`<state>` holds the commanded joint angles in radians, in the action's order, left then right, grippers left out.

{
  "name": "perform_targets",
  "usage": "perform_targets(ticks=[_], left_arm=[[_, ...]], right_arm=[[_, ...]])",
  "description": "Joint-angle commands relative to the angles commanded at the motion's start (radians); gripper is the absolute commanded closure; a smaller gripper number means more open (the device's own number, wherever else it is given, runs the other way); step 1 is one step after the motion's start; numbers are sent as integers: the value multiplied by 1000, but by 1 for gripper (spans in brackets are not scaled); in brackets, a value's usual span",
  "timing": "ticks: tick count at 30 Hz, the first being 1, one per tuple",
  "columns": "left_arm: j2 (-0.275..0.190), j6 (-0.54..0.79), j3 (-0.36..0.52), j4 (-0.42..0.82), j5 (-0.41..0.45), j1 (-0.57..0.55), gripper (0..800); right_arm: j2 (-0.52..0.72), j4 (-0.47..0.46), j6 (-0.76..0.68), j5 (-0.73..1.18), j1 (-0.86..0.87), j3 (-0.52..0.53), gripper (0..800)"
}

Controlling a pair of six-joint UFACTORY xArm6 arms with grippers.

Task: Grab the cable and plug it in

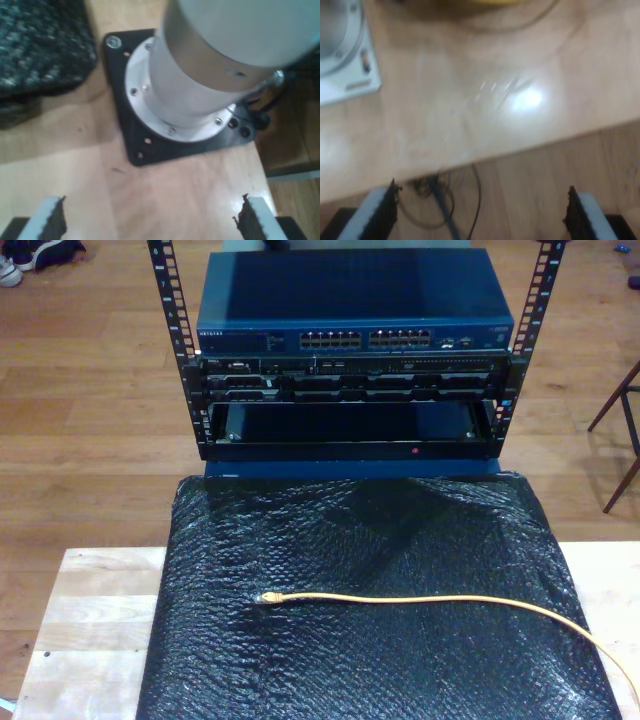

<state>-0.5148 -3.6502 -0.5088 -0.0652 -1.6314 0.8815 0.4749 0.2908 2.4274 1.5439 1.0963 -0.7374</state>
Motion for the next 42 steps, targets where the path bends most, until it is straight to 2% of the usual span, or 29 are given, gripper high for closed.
perform_targets(ticks=[12,19,31,42], left_arm=[[0,-118,-43,-132,-72,-110,0],[0,-203,-44,-173,-75,-160,0],[0,-249,-43,-244,-75,-173,0],[9,-282,-40,-247,-72,-203,0]], right_arm=[[-3,75,-137,54,-146,-23,19],[-2,124,-198,60,-221,-21,18],[0,209,-276,68,-334,-32,18],[-2,284,-333,68,-407,-38,18]])
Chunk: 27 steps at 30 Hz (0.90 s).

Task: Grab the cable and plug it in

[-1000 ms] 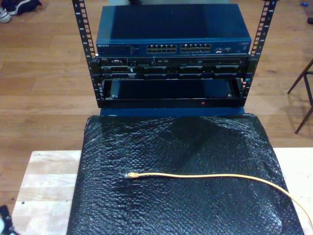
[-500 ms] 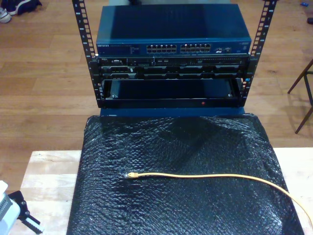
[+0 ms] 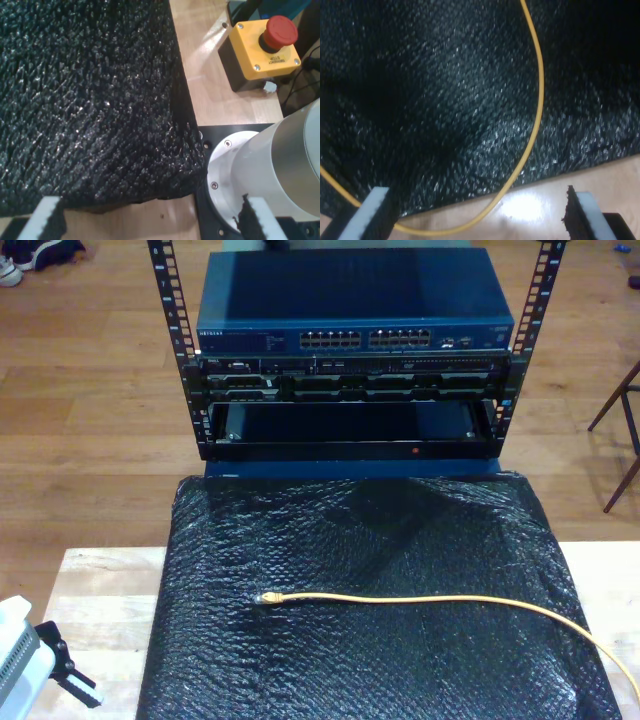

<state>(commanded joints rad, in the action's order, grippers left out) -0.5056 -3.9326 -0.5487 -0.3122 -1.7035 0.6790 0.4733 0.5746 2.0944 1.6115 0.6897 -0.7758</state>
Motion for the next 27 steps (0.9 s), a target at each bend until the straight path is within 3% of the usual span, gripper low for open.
perform_targets(ticks=[13,27], left_arm=[[-2,-3,0,-34,5,2,0],[0,-5,5,-41,8,2,0]], right_arm=[[5,110,-37,-3,-75,5,18],[-2,135,-166,-61,-265,-28,18]])
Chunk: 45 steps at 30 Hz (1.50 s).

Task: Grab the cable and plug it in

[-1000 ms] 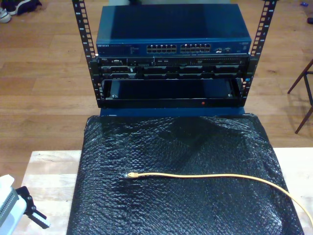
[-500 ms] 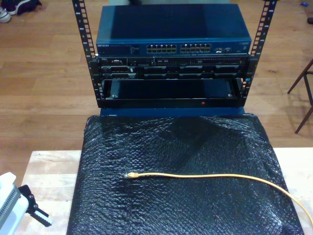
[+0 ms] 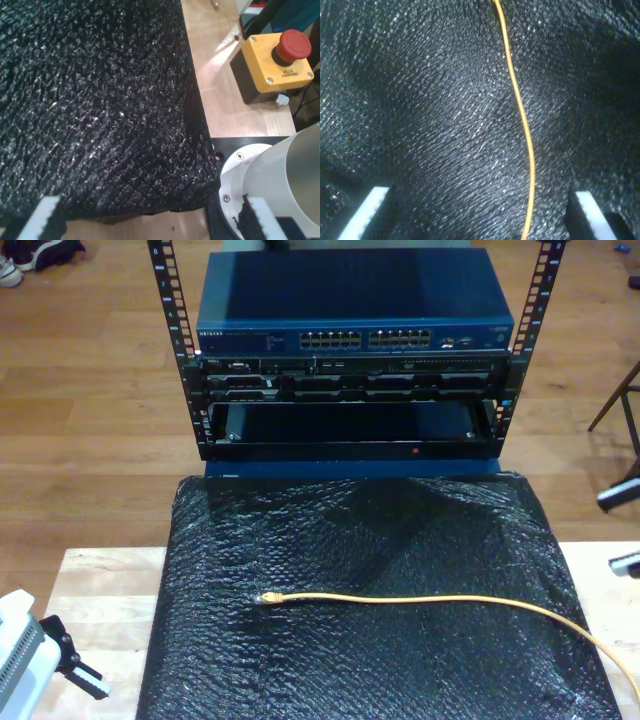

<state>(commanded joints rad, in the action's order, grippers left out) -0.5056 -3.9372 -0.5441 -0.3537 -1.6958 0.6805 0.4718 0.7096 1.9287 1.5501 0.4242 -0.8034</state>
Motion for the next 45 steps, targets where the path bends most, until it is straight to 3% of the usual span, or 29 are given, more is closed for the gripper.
perform_targets(ticks=[23,34,45], left_arm=[[2,0,9,0,3,0,0],[23,0,9,2,9,0,0],[41,-17,9,2,23,0,0]], right_arm=[[-158,5,-232,-313,-436,-103,18],[-275,-8,-316,-356,-601,-227,17],[-396,-201,-489,-400,-758,-319,16]])
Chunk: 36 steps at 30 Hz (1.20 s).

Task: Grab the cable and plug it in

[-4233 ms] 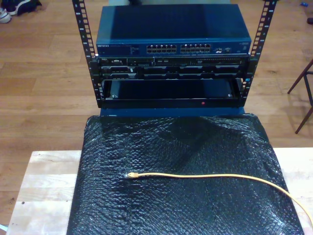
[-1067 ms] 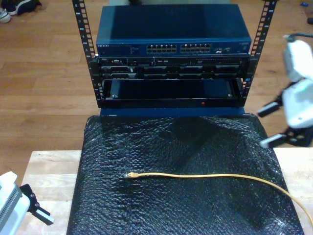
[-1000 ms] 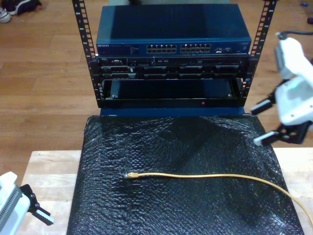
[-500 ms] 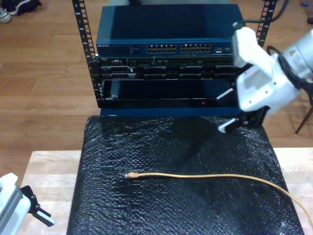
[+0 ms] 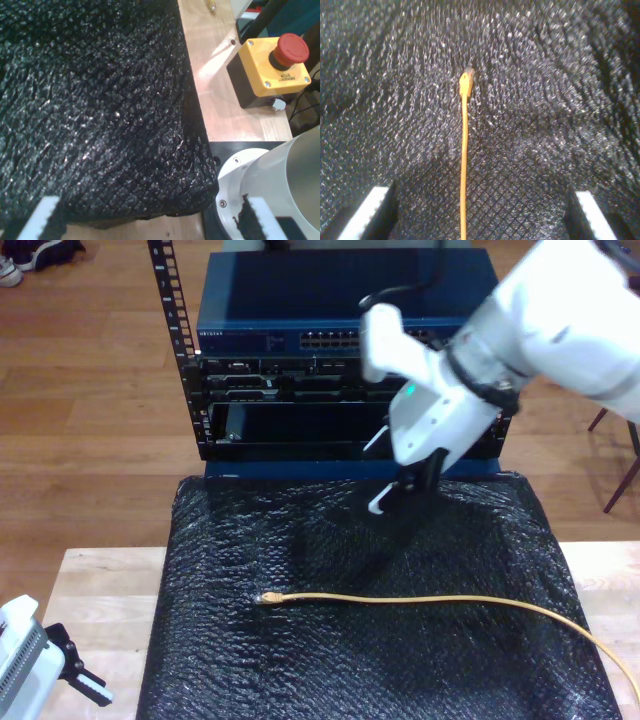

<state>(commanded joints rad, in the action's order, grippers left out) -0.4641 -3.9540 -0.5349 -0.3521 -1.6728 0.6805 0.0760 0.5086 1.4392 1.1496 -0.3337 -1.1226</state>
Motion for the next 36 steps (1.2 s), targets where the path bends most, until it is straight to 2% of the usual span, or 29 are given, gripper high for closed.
perform_targets(ticks=[4,14,20,28,36], left_arm=[[3,-5,0,0,3,0,0],[3,-5,0,0,3,0,0],[3,-5,0,0,3,0,0],[3,-3,0,0,3,0,0],[3,-3,0,0,2,0,0]], right_arm=[[-11,-81,-72,-89,-94,8,17],[-98,-331,-311,-126,-250,6,26],[-178,-385,-364,-176,-321,-2,34],[-262,-391,-509,-238,-362,2,52],[-313,-569,-683,-275,-391,0,52]])
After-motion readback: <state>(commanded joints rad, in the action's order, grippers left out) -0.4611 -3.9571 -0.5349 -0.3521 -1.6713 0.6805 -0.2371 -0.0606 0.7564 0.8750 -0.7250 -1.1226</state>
